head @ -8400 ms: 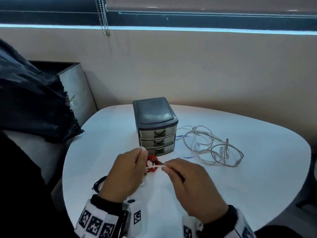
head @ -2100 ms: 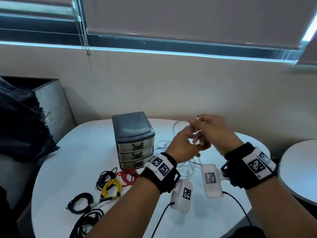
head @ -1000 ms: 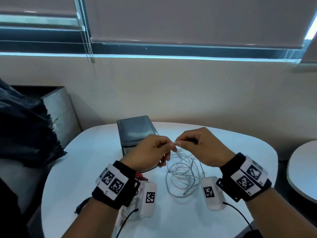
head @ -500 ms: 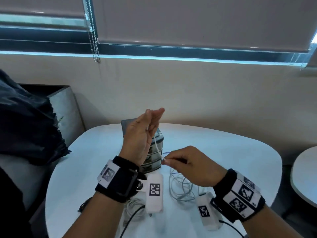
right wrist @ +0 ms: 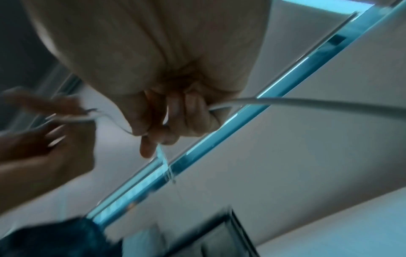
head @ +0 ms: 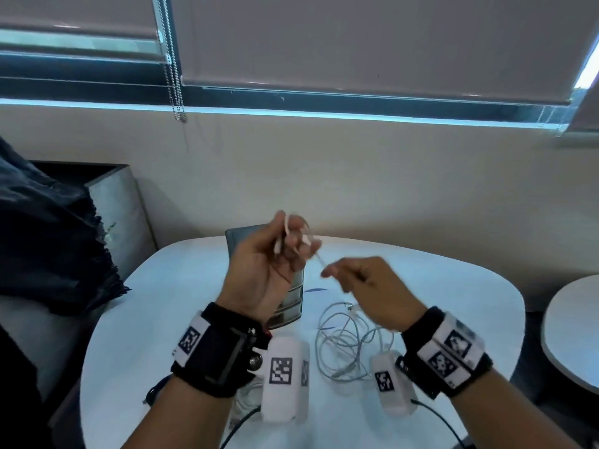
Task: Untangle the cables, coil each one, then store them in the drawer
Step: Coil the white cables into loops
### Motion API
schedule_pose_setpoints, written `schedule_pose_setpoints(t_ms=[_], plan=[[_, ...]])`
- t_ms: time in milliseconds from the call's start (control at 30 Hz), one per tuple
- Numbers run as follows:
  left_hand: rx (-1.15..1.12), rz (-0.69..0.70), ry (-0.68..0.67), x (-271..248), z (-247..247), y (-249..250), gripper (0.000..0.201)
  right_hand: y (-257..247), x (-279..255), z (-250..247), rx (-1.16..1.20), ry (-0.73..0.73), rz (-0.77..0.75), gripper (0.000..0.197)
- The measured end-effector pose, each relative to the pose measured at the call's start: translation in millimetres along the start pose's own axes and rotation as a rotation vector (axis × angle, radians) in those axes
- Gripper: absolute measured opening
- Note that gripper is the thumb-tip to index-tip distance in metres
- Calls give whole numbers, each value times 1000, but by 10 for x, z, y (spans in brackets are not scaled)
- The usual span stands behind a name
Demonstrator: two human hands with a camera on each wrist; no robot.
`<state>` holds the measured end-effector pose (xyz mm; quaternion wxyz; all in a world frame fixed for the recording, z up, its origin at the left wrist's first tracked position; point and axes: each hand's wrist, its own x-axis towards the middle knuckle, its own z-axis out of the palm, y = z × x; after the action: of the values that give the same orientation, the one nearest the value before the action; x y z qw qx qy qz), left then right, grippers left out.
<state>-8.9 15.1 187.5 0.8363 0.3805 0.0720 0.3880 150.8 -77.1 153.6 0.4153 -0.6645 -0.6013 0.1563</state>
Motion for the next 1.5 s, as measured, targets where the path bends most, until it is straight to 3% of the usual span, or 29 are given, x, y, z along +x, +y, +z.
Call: schedule_pose_setpoints(t_ms=[33,100,167,233,300,367,433,500,567,667,733,800,833,933,1000,1100,1167,1233,1333,1400,1500], plan=[[50,87,23,45,-52,37,35,-15,-76,100,-48,-128,-3,25],[487,258,86,119,-195,46,33,-132,-198,208,-63,-286,-42,27],[993,321,79,95,-343,-36,35,-313,-251,138,-16,-298,-120,26],[1197,265,-52,-4,-424,-171,38,-458,-211,-27,-15,-216,-183,24],[1089,114,-153,-148,-407,-227,40,-469,-111,-191,-21,-63,-196,22],[746,-59,-200,-301,-311,-162,39,-361,13,-257,73,112,-142,20],[469,-118,-247,-418,-164,-39,39,-217,55,-209,173,195,-91,20],[306,-29,-236,-437,-63,66,38,-152,-24,-44,186,76,-71,25],[215,127,-172,-363,-67,144,35,-217,-197,151,131,-189,-57,24],[485,327,-43,-233,-199,221,33,-444,-409,240,73,-407,-85,28],[870,333,-7,-246,-265,155,38,-593,-418,92,118,-343,-140,26],[1130,255,-132,-333,-260,37,43,-679,-327,-107,131,-182,-188,24],[1146,214,-203,-381,-238,-9,43,-664,-267,-187,136,-92,-202,23],[773,22,-258,-487,-142,15,40,-561,-125,-270,250,107,-176,12],[430,-47,-249,-538,-40,96,38,-458,-100,-213,295,143,-150,12],[74,58,-140,-502,65,211,36,-330,-117,-33,204,-1,-81,21],[1,172,-31,-392,44,272,35,-315,-180,92,146,-172,-51,25],[181,297,52,-269,-72,276,30,-378,-258,188,78,-299,-88,32],[882,430,144,-228,-255,106,38,-599,-315,139,26,-317,-180,33],[1186,385,38,-278,-312,-40,42,-685,-265,16,-14,-239,-223,28],[1199,189,-172,-364,-339,-106,41,-638,-151,-130,41,-97,-189,20]])
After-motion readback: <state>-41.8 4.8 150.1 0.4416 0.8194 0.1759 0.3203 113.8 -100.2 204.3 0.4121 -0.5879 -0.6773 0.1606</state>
